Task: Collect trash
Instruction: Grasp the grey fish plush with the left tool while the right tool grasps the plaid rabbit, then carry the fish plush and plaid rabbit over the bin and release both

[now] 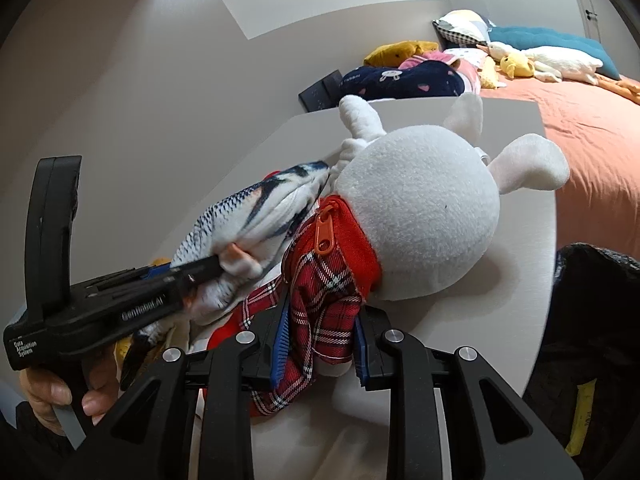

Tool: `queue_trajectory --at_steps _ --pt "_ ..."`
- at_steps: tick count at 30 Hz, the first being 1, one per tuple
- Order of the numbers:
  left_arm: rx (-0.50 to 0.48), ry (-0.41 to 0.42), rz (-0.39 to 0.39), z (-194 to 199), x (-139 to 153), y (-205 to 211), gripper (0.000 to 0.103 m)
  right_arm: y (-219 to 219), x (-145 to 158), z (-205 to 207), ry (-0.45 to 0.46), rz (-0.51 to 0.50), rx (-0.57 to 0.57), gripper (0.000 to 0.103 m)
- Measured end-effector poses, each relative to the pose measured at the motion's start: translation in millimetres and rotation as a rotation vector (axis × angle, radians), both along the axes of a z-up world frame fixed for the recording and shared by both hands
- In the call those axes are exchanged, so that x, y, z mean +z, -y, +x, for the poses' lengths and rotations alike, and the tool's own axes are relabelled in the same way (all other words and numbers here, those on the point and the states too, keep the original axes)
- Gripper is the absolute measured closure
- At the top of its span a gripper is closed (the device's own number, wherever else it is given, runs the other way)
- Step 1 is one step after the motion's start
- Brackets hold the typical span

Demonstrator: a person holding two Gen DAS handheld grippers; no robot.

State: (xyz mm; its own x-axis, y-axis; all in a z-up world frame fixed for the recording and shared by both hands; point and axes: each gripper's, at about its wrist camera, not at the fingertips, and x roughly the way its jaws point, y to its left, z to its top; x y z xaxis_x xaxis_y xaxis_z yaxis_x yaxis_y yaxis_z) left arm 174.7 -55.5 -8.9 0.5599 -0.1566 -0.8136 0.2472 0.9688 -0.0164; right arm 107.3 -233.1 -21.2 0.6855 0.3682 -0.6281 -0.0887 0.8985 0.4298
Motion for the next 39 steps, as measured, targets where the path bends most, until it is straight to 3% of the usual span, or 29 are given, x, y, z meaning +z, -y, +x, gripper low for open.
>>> queue_trajectory --at_steps 5,13,29,39 --pt "0.027 0.109 0.009 -15 18 4 0.084 4 13 -14 0.036 -0.007 -0.011 0.075" --pt "0.030 0.203 -0.011 -39 57 6 0.084 19 41 -38 0.111 -0.015 -0.046 0.075" --pt "-0.014 0.252 -0.068 -88 89 37 0.083 61 77 -95 0.197 -0.033 -0.118 0.075" --pt "-0.078 0.254 -0.077 -112 92 76 0.082 99 84 -125 0.216 -0.045 -0.175 0.075"
